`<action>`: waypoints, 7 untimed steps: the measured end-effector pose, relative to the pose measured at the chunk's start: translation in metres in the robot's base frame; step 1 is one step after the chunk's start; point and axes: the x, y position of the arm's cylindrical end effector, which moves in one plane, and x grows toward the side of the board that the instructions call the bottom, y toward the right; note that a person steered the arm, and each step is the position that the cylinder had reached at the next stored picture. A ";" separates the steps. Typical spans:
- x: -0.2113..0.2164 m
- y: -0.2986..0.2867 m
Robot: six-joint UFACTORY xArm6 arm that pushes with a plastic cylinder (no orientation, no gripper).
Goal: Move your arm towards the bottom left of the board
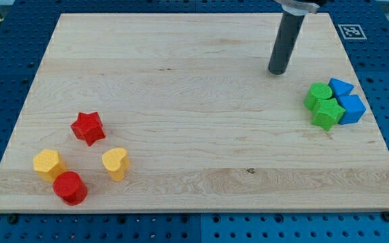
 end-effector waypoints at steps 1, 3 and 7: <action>-0.002 -0.039; -0.007 -0.159; 0.097 -0.400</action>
